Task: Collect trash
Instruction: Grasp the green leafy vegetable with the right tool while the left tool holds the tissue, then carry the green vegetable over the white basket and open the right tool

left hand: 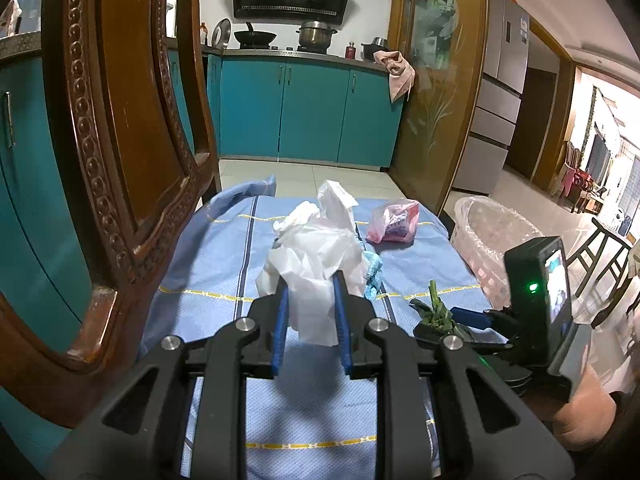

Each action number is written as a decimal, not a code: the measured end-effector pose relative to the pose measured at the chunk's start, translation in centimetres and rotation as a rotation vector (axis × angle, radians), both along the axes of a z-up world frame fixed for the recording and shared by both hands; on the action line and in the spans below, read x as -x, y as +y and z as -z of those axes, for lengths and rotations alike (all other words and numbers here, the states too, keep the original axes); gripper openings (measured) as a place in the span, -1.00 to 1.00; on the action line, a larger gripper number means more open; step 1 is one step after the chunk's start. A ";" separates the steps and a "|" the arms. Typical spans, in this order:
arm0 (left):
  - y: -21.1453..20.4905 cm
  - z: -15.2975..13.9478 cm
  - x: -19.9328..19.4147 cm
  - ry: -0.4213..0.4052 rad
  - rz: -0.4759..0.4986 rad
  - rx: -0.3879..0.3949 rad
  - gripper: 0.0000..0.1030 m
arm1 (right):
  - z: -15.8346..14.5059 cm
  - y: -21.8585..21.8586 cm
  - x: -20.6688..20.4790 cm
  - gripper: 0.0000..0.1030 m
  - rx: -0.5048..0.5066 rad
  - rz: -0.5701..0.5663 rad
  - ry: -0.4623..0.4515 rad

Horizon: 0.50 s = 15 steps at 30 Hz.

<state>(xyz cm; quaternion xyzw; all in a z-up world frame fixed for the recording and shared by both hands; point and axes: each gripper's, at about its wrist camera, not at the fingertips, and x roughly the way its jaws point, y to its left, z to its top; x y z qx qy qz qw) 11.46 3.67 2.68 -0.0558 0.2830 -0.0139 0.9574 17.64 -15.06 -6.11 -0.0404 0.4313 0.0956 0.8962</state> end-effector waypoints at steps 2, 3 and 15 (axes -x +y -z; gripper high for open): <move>0.0 0.0 0.0 -0.002 0.000 0.001 -0.58 | 0.0 -0.2 -0.1 -0.07 -0.008 0.009 0.002; 0.1 -0.1 0.0 -0.002 0.001 0.002 -0.58 | 0.0 -0.3 -0.1 -0.14 -0.011 0.009 0.003; 0.2 -0.1 0.2 -0.001 0.002 0.006 -0.58 | -3.4 -0.1 2.8 -0.69 -0.098 -0.033 -0.073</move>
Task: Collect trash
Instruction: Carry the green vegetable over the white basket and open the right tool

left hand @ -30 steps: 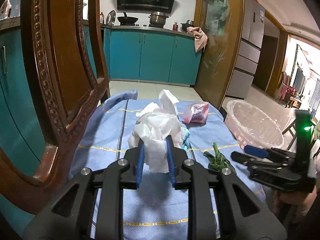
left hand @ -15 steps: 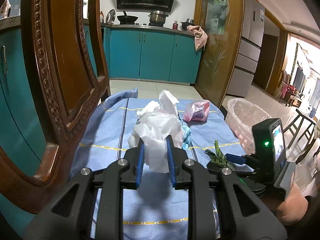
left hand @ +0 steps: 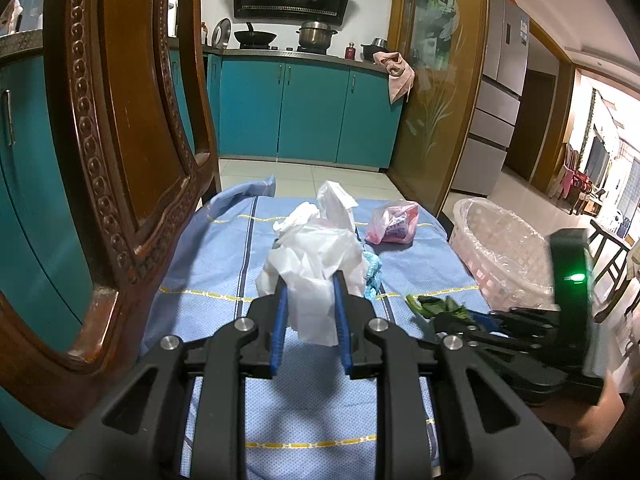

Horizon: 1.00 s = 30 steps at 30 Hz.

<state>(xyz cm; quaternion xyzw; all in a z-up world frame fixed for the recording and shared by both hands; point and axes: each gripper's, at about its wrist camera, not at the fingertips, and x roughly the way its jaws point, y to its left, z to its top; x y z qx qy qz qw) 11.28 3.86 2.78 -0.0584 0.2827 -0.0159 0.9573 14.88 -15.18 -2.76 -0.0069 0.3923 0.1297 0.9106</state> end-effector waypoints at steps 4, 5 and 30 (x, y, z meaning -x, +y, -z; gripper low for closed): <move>-0.1 0.0 0.0 0.001 0.006 0.000 -0.58 | -2.0 -0.4 1.5 -0.69 -0.037 -0.006 -0.070; -0.2 0.1 -0.1 0.002 0.007 -0.001 -0.58 | -2.4 -0.3 1.8 -0.69 -0.039 -0.001 -0.090; -0.5 0.4 -0.6 0.028 0.019 -0.025 -0.58 | -8.0 -11.1 0.4 -0.69 -0.191 0.307 -0.329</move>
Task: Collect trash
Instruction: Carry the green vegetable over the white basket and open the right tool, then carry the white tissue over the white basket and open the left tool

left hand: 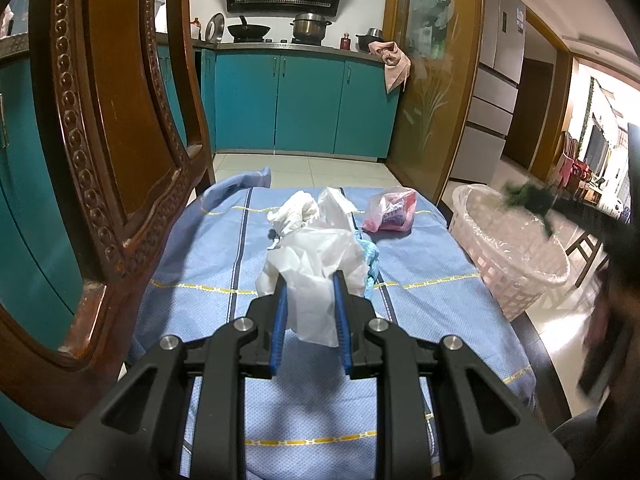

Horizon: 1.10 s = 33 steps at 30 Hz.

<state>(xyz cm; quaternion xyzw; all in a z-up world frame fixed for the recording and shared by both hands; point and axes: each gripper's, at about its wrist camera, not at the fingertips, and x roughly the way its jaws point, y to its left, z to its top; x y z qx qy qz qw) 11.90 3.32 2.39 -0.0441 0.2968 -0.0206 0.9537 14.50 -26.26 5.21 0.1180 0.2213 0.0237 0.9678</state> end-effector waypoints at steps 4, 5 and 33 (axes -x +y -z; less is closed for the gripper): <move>-0.3 0.2 -0.2 0.006 0.005 -0.004 -0.58 | 2.1 -6.4 -3.1 -0.60 -0.072 0.130 0.041; -0.4 0.2 -0.2 0.005 0.008 -0.005 -0.58 | 3.3 -7.6 -4.1 -0.23 -0.100 0.138 0.090; -19.4 -6.0 -10.3 0.003 0.358 0.145 0.43 | 1.5 -12.7 6.8 0.73 -0.322 0.384 -0.142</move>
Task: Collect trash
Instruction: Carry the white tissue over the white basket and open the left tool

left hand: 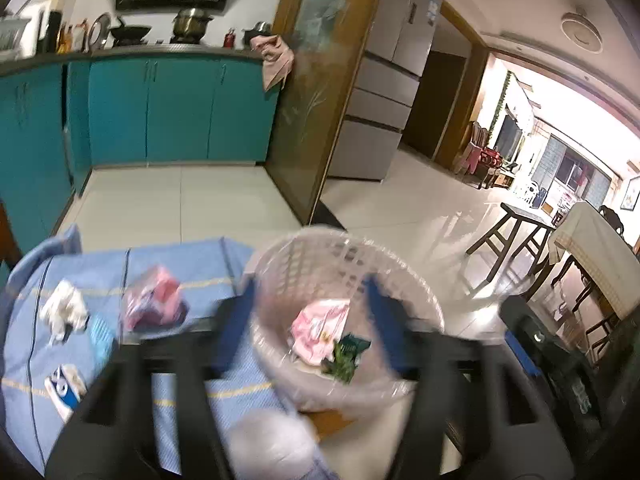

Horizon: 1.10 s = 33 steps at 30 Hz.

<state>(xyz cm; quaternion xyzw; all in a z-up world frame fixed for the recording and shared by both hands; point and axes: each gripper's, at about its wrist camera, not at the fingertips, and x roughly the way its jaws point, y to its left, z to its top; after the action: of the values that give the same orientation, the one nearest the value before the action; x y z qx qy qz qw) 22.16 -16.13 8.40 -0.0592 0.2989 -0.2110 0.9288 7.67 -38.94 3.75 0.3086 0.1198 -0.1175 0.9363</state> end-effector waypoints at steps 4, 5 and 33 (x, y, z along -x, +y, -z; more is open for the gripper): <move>2.6 3.6 3.6 0.071 0.028 -0.088 0.71 | 0.8 -0.7 -0.8 0.73 -0.026 -0.021 0.046; 3.1 5.0 4.9 0.104 0.056 -0.092 0.71 | 1.1 -0.9 -1.0 0.73 -0.044 -0.022 0.049; -4.0 2.2 -2.7 0.020 -0.013 -0.165 0.86 | 1.0 -1.7 0.9 0.68 -0.086 0.081 -0.024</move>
<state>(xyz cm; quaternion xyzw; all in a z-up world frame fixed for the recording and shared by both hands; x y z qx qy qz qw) 24.84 -20.14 6.25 0.0133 0.3243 -0.1792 0.9287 6.81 -40.61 2.72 0.3547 0.1007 -0.1464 0.9179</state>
